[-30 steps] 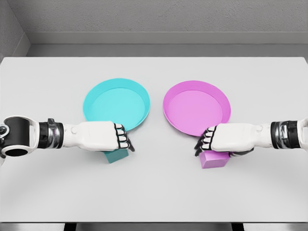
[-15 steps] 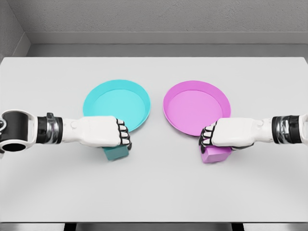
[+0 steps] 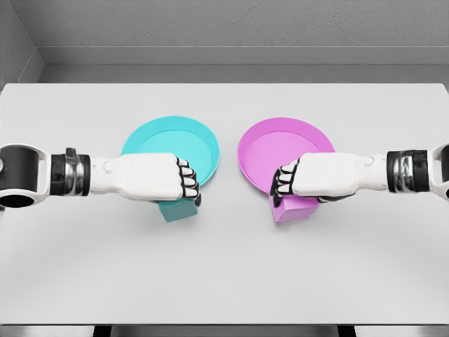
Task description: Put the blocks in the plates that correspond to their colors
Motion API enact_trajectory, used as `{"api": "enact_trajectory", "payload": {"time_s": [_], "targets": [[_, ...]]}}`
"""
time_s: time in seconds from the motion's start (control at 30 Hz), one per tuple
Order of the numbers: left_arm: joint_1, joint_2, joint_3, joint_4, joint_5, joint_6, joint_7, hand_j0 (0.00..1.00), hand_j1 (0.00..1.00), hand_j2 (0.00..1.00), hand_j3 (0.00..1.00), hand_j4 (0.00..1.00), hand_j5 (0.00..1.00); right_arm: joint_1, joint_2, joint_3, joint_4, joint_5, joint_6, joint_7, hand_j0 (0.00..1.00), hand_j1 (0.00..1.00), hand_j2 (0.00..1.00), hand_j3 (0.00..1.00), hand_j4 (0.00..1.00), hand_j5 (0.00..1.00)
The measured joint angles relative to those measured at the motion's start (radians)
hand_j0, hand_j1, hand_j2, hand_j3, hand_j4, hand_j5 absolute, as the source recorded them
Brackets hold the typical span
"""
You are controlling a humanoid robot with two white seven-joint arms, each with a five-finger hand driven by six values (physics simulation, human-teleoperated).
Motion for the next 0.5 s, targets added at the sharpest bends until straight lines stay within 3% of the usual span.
{"api": "enact_trajectory", "payload": {"time_s": [0.2,0.5], "targets": [[-0.003,-0.003,0.059,0.067,0.010,0.000,-0.004,0.49,0.49,0.49,0.49,0.49,0.49,-0.002,0.003,-0.027,0.001,-0.030,0.000,0.000,0.52,0.52,0.52,0.52,0.52,0.52],[-0.015,-0.056,0.076,0.245,-0.003,-0.001,-0.007,0.49,0.49,0.49,0.49,0.49,0.49,0.000,0.002,-0.084,0.001,-0.065,0.004,0.000,0.52,0.52,0.52,0.52,0.52,0.52]]}}
